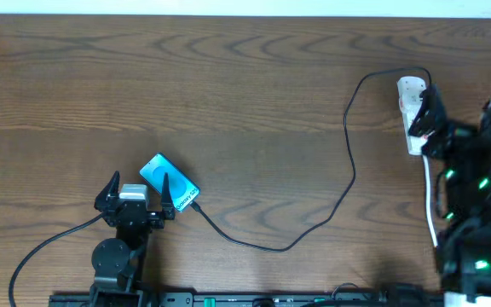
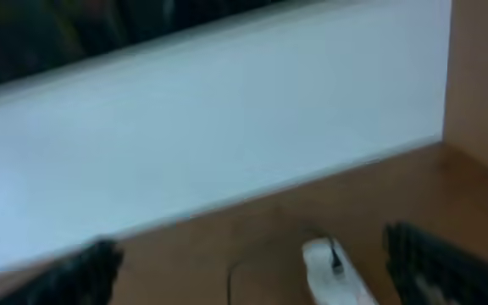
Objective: Plug charger to phone and switch on socket
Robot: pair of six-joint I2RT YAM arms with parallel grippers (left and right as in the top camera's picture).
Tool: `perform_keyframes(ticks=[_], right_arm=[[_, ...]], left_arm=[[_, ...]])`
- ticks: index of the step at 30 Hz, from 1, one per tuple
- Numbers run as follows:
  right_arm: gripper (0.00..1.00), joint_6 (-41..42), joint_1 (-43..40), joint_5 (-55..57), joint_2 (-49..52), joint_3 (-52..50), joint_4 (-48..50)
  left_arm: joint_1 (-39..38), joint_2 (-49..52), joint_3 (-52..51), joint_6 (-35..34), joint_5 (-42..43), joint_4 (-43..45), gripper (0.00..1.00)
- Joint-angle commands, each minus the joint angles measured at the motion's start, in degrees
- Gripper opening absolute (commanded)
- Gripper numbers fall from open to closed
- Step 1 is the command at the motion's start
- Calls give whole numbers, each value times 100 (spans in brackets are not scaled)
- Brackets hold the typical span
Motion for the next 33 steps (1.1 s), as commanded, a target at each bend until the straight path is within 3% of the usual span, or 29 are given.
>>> perform_keyframes(ticks=[1,8,20,33], right_arm=[[99,-57,50,146,-787,-1746,1351],[99,-74,131,442,-2262,-4548,3703],[99,-614,330,603,-3126,-4540,496],[99,-2334,678,468,-4122,-4540,505]], left_arm=[[33,-35,-105,37,-120,-236,94],[35,-35,-105,37,-120,-236,94],[33,-35,-105,37,-120,-236,94],[35,-35,-105,37,-122,-236,94]])
